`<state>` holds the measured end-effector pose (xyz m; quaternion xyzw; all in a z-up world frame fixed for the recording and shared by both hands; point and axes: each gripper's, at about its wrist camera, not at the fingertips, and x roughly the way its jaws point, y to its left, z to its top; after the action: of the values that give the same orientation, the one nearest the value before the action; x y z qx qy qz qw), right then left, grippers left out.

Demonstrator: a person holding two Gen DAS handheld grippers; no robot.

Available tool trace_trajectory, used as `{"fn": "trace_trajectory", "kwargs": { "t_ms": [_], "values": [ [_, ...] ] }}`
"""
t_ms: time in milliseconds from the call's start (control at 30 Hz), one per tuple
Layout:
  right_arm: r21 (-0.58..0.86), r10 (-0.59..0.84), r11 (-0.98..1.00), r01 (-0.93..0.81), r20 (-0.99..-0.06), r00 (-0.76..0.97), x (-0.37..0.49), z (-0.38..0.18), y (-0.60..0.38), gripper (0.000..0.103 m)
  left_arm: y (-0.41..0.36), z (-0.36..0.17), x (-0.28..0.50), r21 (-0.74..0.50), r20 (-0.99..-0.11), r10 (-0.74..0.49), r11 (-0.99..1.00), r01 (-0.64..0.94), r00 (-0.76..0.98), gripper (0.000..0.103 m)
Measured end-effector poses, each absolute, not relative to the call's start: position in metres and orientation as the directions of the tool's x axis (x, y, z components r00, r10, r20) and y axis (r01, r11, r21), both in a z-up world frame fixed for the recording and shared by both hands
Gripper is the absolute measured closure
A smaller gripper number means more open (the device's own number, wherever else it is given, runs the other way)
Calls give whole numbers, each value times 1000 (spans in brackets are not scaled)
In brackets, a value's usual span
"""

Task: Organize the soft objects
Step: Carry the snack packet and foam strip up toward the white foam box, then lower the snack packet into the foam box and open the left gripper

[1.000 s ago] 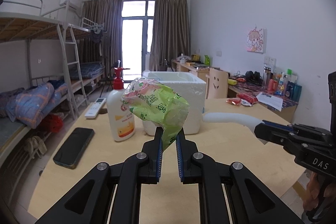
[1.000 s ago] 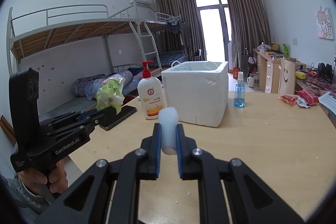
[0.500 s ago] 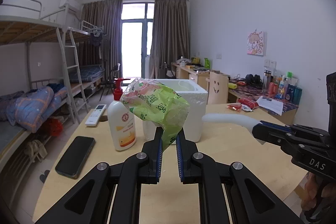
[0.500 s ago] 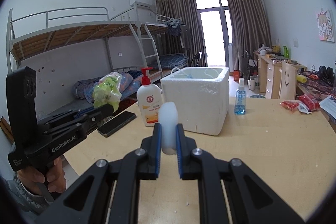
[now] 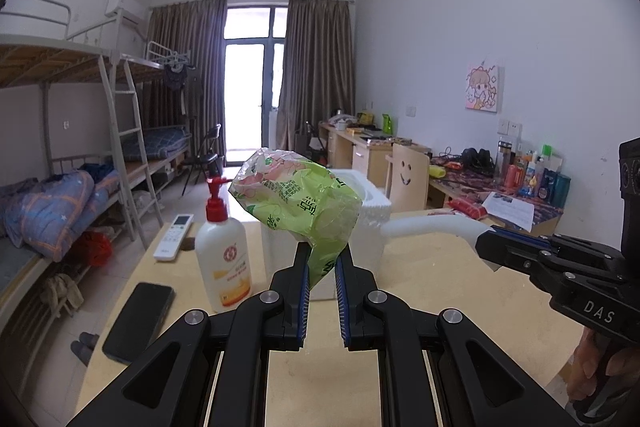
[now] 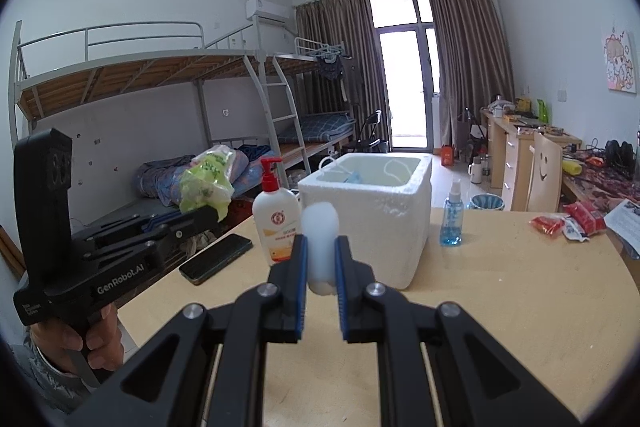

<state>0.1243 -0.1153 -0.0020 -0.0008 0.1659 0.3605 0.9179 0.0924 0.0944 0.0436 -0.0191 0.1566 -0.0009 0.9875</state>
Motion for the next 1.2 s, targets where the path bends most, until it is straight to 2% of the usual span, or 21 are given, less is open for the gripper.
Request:
{"fn": "trace_trajectory", "kwargs": {
  "t_ms": [1200],
  "values": [
    [102,633,763,-638,-314,707,201,41,-91,87,106,79,177,7,-304,44,999,-44,952,90]
  ]
}}
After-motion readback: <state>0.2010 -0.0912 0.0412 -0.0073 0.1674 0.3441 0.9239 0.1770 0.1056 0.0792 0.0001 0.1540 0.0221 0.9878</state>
